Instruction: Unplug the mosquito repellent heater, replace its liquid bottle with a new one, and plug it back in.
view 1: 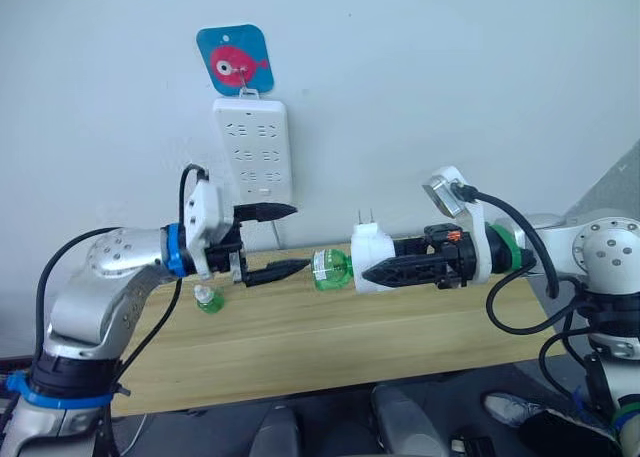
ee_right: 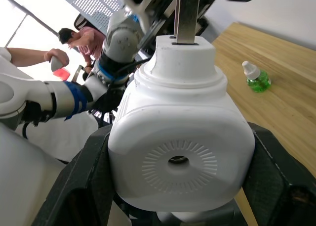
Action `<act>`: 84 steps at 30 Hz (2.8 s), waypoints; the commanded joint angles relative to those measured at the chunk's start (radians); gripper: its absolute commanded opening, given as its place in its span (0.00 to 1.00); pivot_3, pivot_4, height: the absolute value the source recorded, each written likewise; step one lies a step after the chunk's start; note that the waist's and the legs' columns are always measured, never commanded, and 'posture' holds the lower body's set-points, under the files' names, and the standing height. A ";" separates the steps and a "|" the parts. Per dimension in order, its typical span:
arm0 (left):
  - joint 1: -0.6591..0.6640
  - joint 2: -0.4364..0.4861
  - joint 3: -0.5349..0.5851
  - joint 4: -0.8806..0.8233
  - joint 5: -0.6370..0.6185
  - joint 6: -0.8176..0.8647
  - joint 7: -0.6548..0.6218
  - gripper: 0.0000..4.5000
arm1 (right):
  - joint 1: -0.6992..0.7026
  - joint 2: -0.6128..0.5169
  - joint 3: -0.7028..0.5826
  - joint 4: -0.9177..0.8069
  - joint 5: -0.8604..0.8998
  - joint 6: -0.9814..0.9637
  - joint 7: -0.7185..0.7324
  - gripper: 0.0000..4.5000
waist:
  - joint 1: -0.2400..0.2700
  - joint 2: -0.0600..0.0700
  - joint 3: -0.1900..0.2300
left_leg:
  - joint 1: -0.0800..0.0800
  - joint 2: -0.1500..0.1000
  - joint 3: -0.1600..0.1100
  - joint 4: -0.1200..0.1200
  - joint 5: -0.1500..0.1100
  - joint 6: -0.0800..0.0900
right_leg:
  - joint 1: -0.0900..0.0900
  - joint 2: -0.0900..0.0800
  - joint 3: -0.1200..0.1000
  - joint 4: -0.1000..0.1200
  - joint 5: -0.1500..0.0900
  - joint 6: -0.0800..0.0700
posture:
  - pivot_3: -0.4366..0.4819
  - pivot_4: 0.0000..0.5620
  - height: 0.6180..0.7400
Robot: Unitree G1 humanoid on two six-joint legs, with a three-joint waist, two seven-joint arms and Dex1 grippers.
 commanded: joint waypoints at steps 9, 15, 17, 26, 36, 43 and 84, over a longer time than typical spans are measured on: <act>-0.002 -0.166 -0.012 0.048 0.154 -0.522 -0.043 1.00 | -0.024 0.027 -0.041 0.026 0.046 0.006 -0.058 0.67 | 0.013 0.000 0.000 | -0.001 0.000 0.000 0.002 0.000 0.000 | 0.000 0.000 0.000 0.000 0.000 0.001 | 0.36 0.22 0.90; -0.021 -0.201 -0.059 0.087 0.231 -0.602 -0.006 1.00 | -0.024 0.031 -0.042 0.023 0.057 0.006 -0.068 0.67 | 0.012 0.000 0.000 | 0.000 0.000 0.000 0.001 0.000 0.000 | 0.000 0.000 0.000 0.000 0.001 0.001 | 0.36 0.22 0.90; -0.028 -0.210 -0.073 0.100 0.255 -0.628 0.012 1.00 | -0.025 0.031 -0.042 0.023 0.063 0.005 -0.073 0.67 | 0.012 0.000 0.000 | 0.000 0.000 0.000 0.001 0.000 0.000 | 0.000 0.000 0.000 0.000 0.001 0.001 | 0.36 0.22 0.90; -0.050 -0.230 -0.109 0.133 0.283 -0.670 0.071 1.00 | -0.026 0.029 -0.039 0.021 0.080 0.003 -0.089 0.67 | 0.010 0.000 0.000 | 0.000 0.000 0.000 0.001 0.000 0.000 | 0.000 0.000 0.000 0.000 0.001 0.001 | 0.36 0.22 0.90; -0.040 -0.214 -0.117 0.091 0.253 -0.667 0.083 0.49 | -0.019 0.027 -0.038 0.023 0.075 0.003 -0.094 0.67 | 0.001 0.000 0.000 | 0.000 0.000 0.000 0.001 0.000 0.000 | 0.000 0.000 0.000 0.000 0.001 0.001 | 0.36 0.22 0.90; 0.001 -0.146 -0.124 -0.004 0.106 -0.373 0.086 0.49 | -0.019 0.024 -0.035 0.019 0.057 0.003 -0.083 0.67 | -0.003 0.000 0.000 | 0.000 0.000 -0.001 0.001 0.000 0.000 | 0.000 0.000 0.000 0.001 0.000 0.001 | 0.36 0.22 0.90; 0.120 -0.040 -0.040 -0.128 -0.097 0.301 0.112 0.49 | 0.327 -0.221 0.261 0.008 -0.885 -0.370 0.005 0.67 | 0.020 -0.001 0.001 | -0.001 0.001 0.001 0.000 0.000 0.000 | 0.000 0.000 0.000 -0.004 -0.002 0.004 | 0.37 0.27 0.90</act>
